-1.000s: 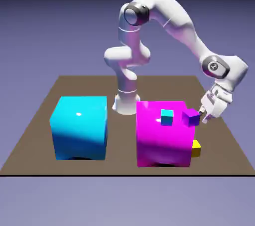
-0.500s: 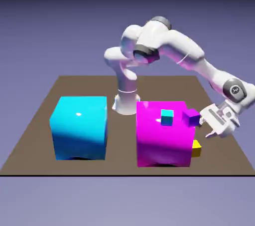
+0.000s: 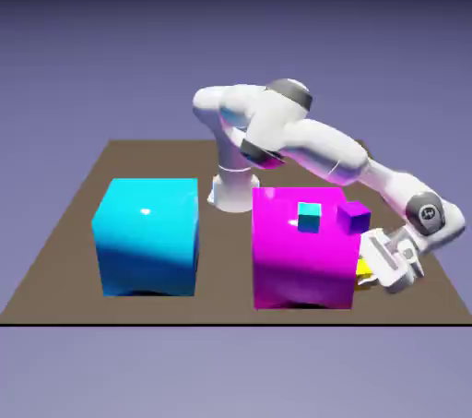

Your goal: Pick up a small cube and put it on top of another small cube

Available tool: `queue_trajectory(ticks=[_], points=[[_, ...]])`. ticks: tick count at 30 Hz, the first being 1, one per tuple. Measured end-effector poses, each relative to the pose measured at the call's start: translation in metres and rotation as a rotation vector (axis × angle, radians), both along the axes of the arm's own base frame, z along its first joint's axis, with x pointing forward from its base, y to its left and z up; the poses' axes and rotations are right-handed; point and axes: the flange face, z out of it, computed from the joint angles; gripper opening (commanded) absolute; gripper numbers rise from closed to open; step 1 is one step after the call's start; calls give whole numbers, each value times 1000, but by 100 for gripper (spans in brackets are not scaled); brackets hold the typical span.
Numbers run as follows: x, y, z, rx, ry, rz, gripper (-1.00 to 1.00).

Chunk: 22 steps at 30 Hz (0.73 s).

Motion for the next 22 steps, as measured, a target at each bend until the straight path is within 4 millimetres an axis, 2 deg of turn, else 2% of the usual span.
queue_trajectory(ticks=[2, 6, 10, 14, 16, 19, 20, 22], points=[[-23, 16, 19, 10, 5, 12, -100], [-84, 23, 38, 25, 13, 27, -100], [-143, 17, 52, 20, 14, 13, -100], [-198, 1, 62, 1, 2, -31, -100], [-199, 0, 63, 1, 2, -33, -100], [-193, -40, 21, 0, 1, -33, -100], [-193, -43, 18, 1, 2, -33, 100], [-193, -43, 18, 1, 1, -32, 100]])
